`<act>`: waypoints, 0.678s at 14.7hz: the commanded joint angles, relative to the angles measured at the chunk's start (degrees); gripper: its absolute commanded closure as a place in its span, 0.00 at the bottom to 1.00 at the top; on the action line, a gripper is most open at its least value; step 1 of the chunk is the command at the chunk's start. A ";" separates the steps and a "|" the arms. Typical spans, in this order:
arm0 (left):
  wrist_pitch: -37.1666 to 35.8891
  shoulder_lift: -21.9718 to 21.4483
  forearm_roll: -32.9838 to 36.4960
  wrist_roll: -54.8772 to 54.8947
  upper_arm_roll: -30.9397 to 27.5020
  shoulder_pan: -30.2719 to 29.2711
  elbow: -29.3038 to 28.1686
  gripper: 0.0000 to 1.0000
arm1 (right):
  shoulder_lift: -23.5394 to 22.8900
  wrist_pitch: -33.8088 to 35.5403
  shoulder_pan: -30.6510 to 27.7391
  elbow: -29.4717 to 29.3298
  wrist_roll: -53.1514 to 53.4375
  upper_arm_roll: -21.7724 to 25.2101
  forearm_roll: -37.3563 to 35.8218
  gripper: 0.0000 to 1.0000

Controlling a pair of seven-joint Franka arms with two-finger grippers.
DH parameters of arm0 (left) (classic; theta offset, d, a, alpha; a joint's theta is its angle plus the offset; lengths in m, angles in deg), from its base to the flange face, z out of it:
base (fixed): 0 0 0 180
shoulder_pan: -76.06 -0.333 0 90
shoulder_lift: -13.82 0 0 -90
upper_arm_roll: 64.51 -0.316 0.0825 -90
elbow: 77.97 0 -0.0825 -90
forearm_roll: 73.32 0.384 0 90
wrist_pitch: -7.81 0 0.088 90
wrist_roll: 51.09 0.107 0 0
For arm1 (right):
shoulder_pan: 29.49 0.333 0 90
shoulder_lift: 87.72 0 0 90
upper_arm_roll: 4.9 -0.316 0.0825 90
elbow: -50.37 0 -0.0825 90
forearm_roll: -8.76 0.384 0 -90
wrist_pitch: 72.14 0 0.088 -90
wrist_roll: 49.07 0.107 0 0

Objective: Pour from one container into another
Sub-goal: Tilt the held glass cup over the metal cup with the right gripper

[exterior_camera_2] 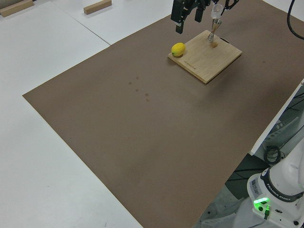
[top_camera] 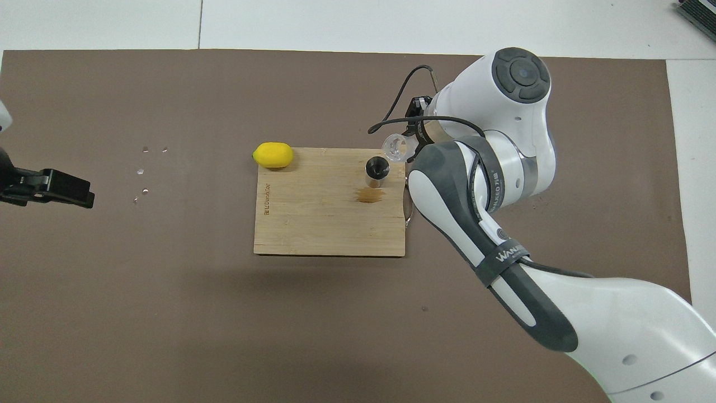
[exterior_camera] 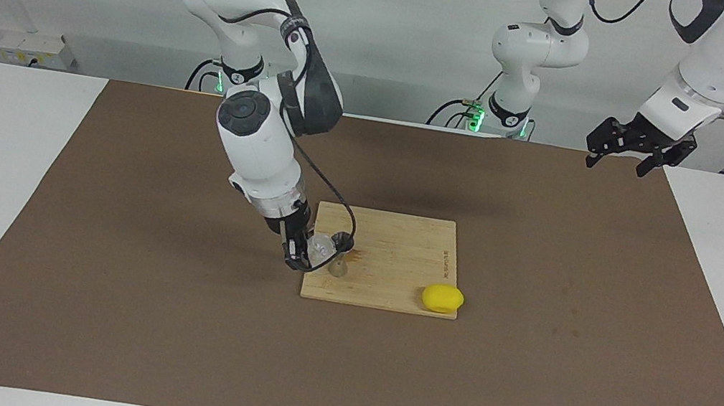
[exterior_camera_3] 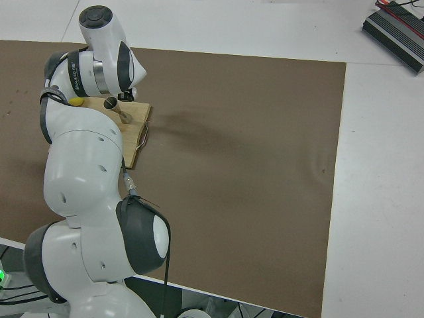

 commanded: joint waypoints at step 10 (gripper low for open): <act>0.57 -0.95 1.22 -0.67 -0.18 0.39 -1.26 0.00 | -1.15 5.97 3.65 -4.22 1.17 0.08 -10.74 1.00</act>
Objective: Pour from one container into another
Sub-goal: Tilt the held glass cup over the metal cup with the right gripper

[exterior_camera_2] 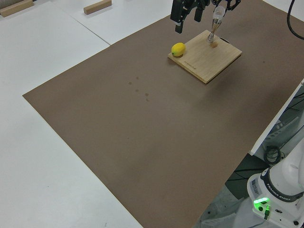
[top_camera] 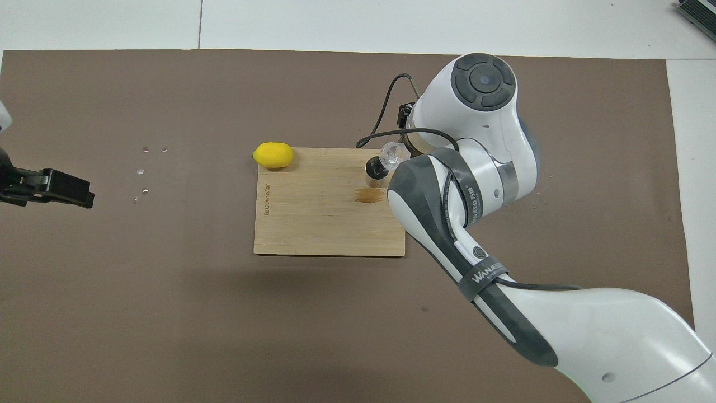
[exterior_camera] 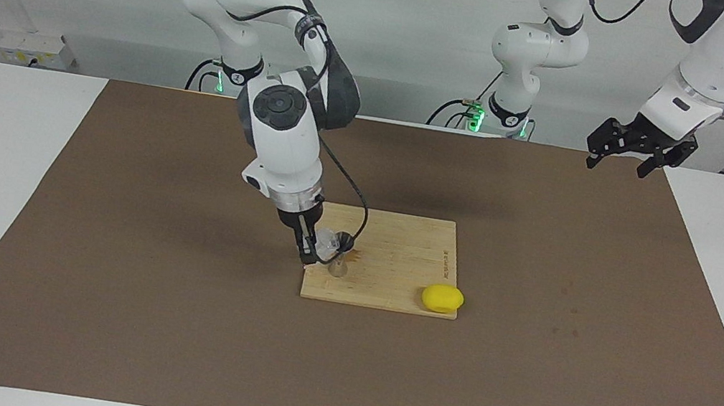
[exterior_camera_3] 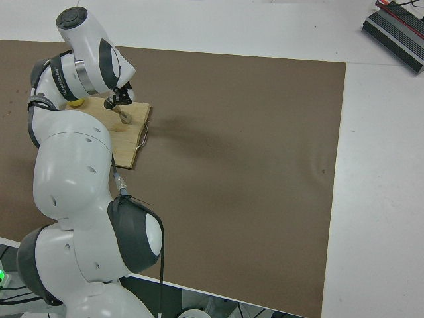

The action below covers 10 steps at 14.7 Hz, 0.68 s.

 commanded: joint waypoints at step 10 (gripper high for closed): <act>0.59 -0.95 1.20 -0.67 -0.15 0.39 -1.25 0.00 | -0.94 2.21 3.12 -2.86 1.09 -0.20 -11.29 1.00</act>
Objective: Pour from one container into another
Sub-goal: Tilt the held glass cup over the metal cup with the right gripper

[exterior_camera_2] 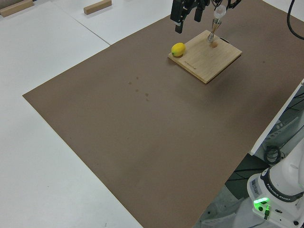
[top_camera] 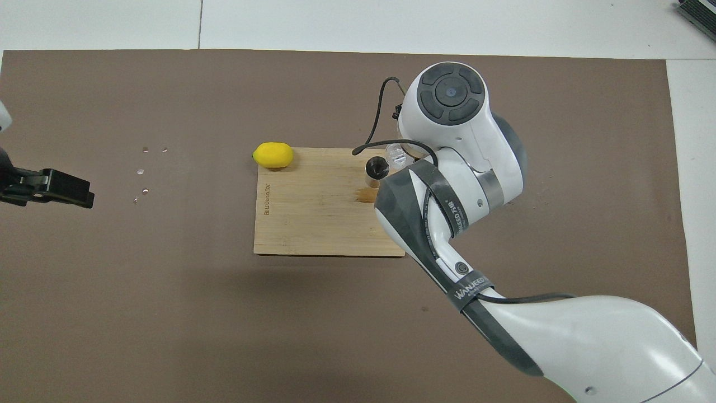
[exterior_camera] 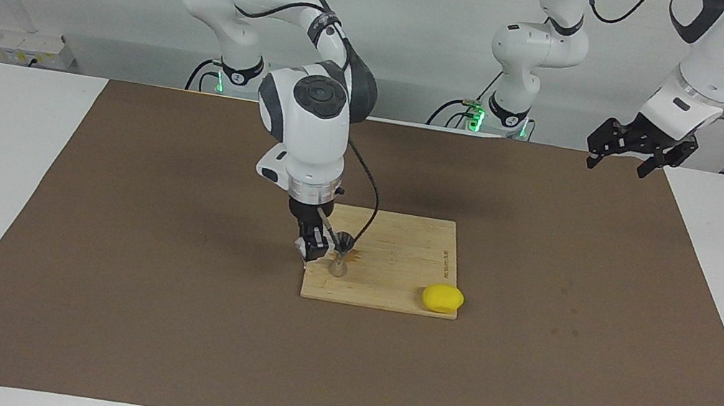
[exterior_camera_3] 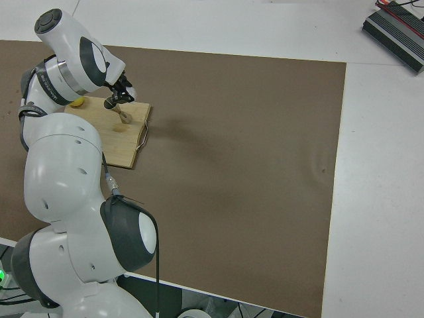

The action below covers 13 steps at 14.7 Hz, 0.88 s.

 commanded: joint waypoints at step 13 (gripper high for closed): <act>0.59 -0.95 1.20 -0.66 -0.15 0.39 -1.25 0.00 | -0.49 1.56 2.56 -1.80 1.08 -0.35 -6.65 1.00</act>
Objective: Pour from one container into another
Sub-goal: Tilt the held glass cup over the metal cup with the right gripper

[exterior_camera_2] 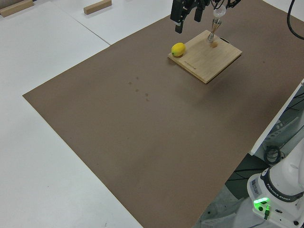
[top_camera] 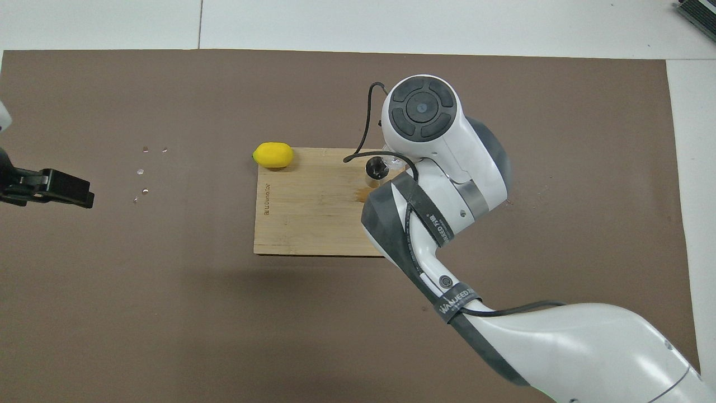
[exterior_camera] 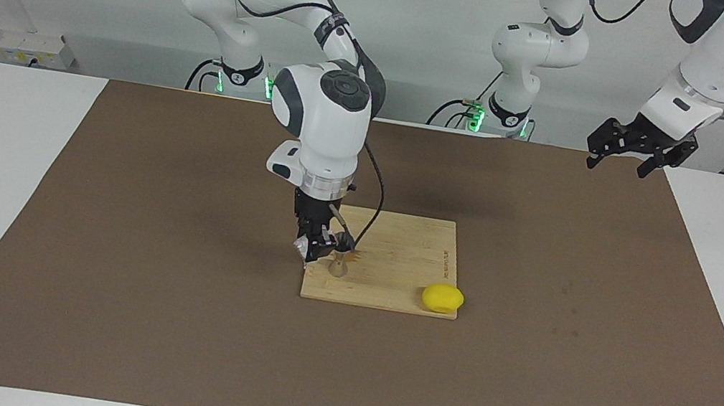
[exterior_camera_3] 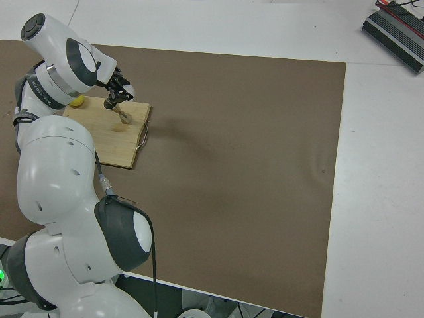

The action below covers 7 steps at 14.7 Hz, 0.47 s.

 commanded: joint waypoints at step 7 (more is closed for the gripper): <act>0.59 -0.95 1.20 -0.66 -0.23 0.39 -1.25 0.00 | -0.23 1.52 1.49 -1.47 0.82 -0.33 -3.94 1.00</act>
